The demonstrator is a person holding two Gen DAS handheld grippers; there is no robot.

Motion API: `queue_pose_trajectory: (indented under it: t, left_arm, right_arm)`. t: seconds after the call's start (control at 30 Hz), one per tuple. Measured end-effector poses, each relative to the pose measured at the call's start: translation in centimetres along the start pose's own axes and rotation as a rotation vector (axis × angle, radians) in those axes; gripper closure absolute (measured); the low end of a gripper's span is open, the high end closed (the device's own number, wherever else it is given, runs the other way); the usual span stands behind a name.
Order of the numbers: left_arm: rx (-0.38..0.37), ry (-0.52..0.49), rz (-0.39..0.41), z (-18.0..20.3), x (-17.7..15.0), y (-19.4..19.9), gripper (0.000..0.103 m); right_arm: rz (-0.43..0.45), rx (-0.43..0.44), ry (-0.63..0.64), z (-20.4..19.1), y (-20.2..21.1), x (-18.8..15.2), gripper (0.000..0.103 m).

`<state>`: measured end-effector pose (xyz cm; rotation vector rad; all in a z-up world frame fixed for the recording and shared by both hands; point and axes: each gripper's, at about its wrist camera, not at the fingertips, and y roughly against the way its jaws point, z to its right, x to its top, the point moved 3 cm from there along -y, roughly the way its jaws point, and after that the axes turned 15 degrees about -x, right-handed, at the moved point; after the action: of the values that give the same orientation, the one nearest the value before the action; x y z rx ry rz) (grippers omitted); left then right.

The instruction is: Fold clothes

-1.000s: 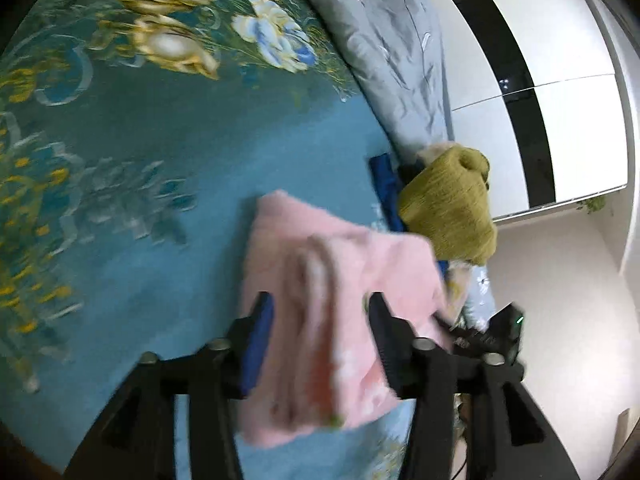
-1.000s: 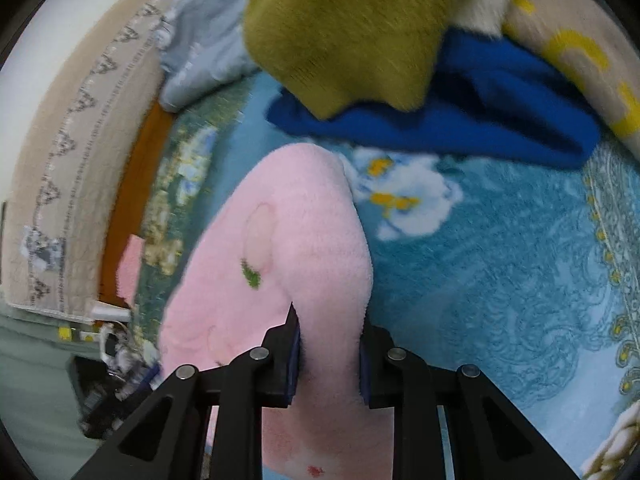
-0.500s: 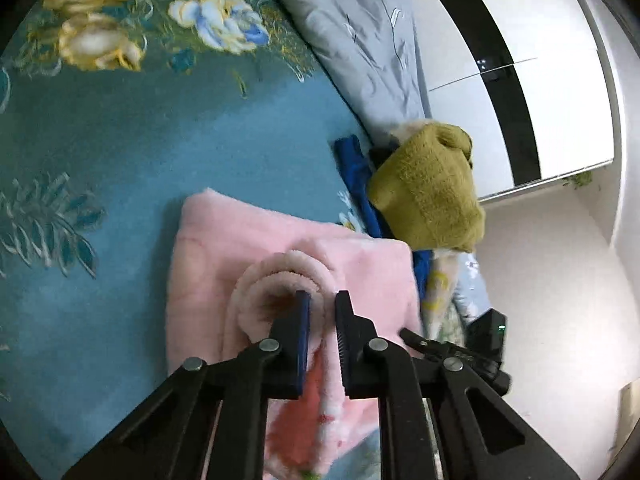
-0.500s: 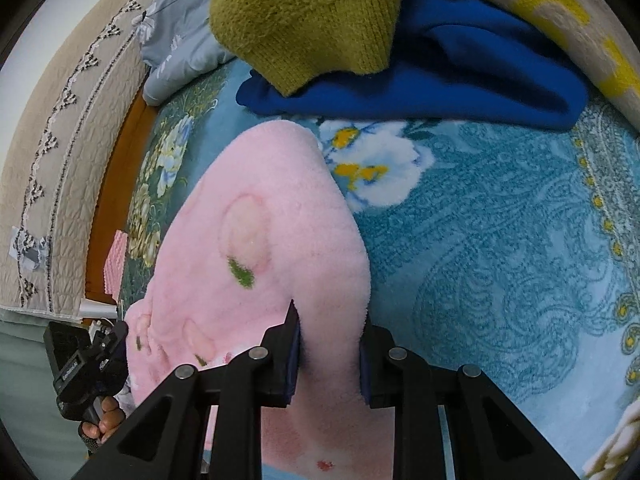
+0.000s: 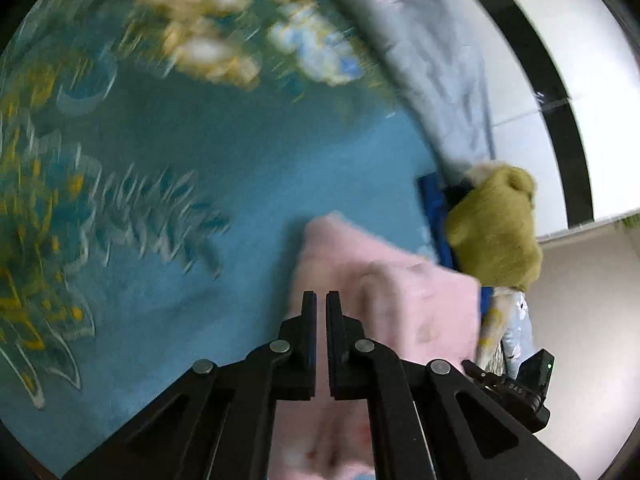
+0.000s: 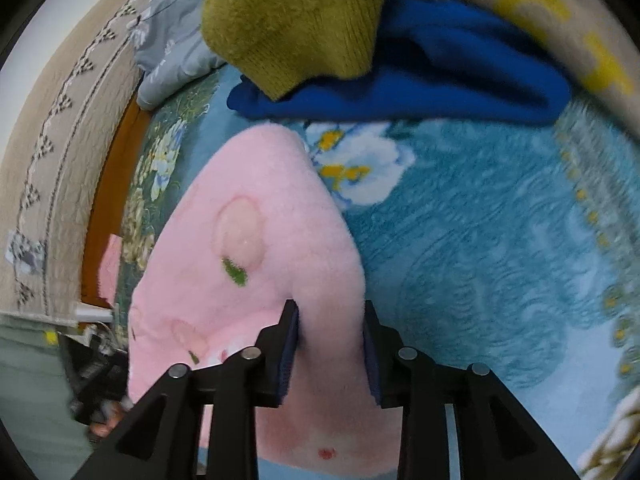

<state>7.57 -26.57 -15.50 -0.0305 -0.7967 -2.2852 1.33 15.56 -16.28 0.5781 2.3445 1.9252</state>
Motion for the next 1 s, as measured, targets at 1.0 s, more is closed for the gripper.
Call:
queue_pose_trajectory:
  t: [1.0]
  left_arm:
    - [0.134, -0.365, -0.298, 4.2, -9.7, -7.0, 0.099]
  right_arm:
    - [0.058, -0.03, 0.252, -2.2, -0.5, -7.8, 0.057]
